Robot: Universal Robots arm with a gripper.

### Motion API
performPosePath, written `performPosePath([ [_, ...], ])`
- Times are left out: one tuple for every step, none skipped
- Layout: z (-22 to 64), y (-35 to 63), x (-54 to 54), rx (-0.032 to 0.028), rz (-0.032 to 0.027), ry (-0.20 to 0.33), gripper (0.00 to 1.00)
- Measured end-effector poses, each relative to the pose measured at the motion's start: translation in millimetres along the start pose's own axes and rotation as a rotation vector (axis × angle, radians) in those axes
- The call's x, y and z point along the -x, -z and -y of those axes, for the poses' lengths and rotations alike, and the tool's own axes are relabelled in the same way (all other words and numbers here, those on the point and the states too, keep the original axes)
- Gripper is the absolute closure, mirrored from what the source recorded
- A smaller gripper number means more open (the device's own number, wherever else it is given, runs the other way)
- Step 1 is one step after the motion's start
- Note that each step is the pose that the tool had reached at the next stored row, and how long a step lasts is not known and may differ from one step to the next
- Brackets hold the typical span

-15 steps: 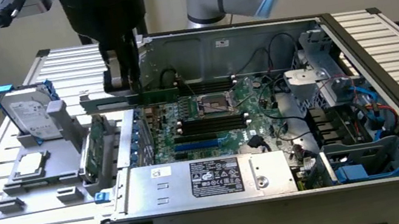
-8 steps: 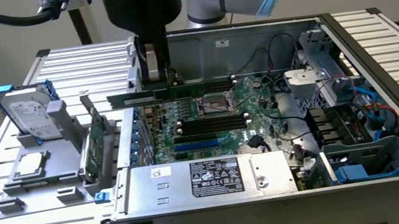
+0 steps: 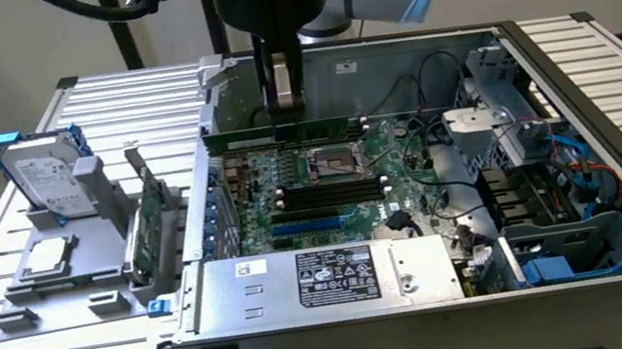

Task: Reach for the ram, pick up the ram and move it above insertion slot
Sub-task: 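Pick up the ram and move it above insertion slot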

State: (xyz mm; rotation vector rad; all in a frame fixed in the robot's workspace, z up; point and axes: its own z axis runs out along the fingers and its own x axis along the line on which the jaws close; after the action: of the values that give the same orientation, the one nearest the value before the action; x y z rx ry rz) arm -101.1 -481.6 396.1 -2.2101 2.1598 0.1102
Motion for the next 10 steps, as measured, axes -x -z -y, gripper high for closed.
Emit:
performPosePath([
  [2.2, -0.7, 3.6, 0.0, -0.0001, 0.0, 0.86],
  [4.3, -1.6, 7.3, 0.0, 0.0, 0.0, 0.86],
  [6.2, -2.4, 11.1, 0.0, -0.0001, 0.0, 0.86],
  [8.0, -3.2, 15.0, 0.0, -0.0002, 0.0, 0.86],
  [9.7, -4.1, 19.0, 0.0, -0.0003, 0.0, 0.86],
  [11.2, -4.9, 23.3, 0.0, -0.0006, 0.0, 0.86],
  [12.6, -5.9, 27.9, 0.0, -0.0008, 0.0, 0.86],
  [13.9, -6.8, 32.4, 0.0, -0.0011, 0.0, 0.86],
  [15.3, -7.7, 36.8, 0.0, -0.0014, 0.0, 0.86],
  [16.7, -8.6, 41.3, 0.0, -0.0017, 0.0, 0.86],
])
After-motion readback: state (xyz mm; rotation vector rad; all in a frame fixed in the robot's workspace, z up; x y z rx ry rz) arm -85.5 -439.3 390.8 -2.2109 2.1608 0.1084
